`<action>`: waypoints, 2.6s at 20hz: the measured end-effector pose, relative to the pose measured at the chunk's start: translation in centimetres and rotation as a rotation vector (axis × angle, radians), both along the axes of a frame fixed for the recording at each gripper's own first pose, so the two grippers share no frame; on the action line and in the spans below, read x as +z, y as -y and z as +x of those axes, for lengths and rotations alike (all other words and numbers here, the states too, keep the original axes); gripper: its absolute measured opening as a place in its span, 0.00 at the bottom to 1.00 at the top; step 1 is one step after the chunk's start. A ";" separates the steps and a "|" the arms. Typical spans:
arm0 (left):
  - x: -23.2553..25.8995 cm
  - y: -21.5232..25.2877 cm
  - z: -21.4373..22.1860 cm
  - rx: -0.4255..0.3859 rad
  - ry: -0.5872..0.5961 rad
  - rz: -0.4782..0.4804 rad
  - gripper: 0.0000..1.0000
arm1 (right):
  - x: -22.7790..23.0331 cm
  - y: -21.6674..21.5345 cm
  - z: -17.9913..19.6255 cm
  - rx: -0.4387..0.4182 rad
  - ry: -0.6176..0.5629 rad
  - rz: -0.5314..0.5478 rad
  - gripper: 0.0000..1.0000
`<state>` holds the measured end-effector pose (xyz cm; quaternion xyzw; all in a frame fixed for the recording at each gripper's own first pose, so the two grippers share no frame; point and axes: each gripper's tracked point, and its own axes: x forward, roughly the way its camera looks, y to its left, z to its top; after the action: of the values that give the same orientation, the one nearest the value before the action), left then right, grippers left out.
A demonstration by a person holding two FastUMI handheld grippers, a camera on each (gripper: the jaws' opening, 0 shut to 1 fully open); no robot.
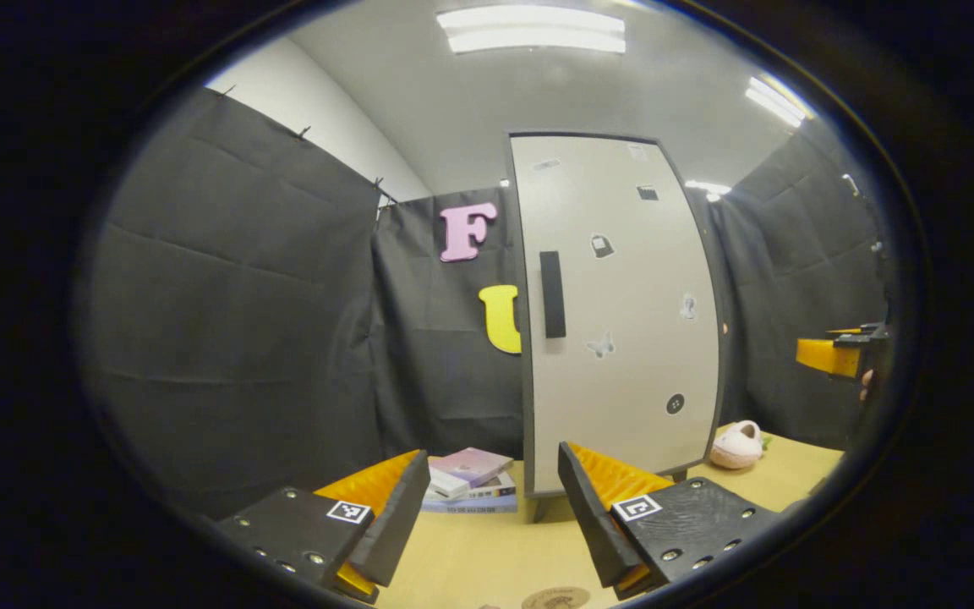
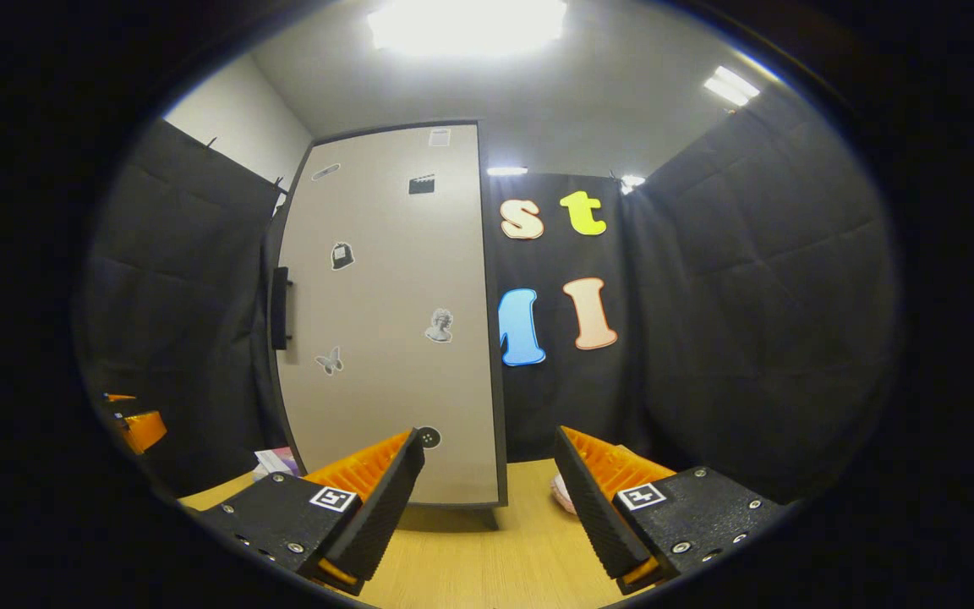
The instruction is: Open the cabinet door with the right hand, grasp the bottle in the cabinet with the left hand and place it on the coaster, then close the cabinet door with the right hand.
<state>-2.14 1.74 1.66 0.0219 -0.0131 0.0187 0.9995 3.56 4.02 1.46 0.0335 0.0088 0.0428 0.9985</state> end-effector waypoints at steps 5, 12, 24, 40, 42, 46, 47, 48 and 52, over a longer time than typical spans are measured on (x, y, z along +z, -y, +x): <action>0.1 -3.3 -2.1 0.065 0.003 0.013 0.88 | 1.5 -3.5 1.8 0.064 0.016 0.010 0.96; -0.1 -8.3 -5.0 0.168 -0.003 0.029 0.88 | 3.3 -9.3 4.3 0.152 0.035 0.017 0.96; -1.2 -16.0 -9.4 0.314 -0.029 0.027 0.92 | 7.3 -18.6 8.8 0.248 0.083 0.049 0.96; -2.4 -22.8 -12.4 0.401 -0.054 0.035 0.85 | 9.1 -29.2 15.4 0.288 0.049 0.055 0.92; -2.4 -23.5 -12.5 0.409 -0.053 0.034 0.88 | 9.1 -30.4 16.1 0.299 0.030 0.063 0.88; -3.3 -24.6 -12.6 0.415 -0.067 0.021 0.88 | 8.6 -32.3 17.5 0.301 -0.026 0.035 0.71; -3.4 -24.9 -12.6 0.417 -0.068 0.017 0.88 | 8.5 -32.6 17.8 0.295 -0.037 0.018 0.64; -3.5 -25.2 -12.6 0.419 -0.068 0.012 0.92 | 8.4 -32.6 18.0 0.285 -0.043 0.005 0.58; -4.0 -25.4 -12.2 0.411 -0.073 -0.007 0.92 | 8.3 -32.8 18.2 0.274 -0.054 -0.014 0.33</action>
<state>-14.29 27.15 -2.32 0.0212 0.0278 0.2214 0.9746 21.74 36.83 9.72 0.0262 0.0406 0.1780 0.9828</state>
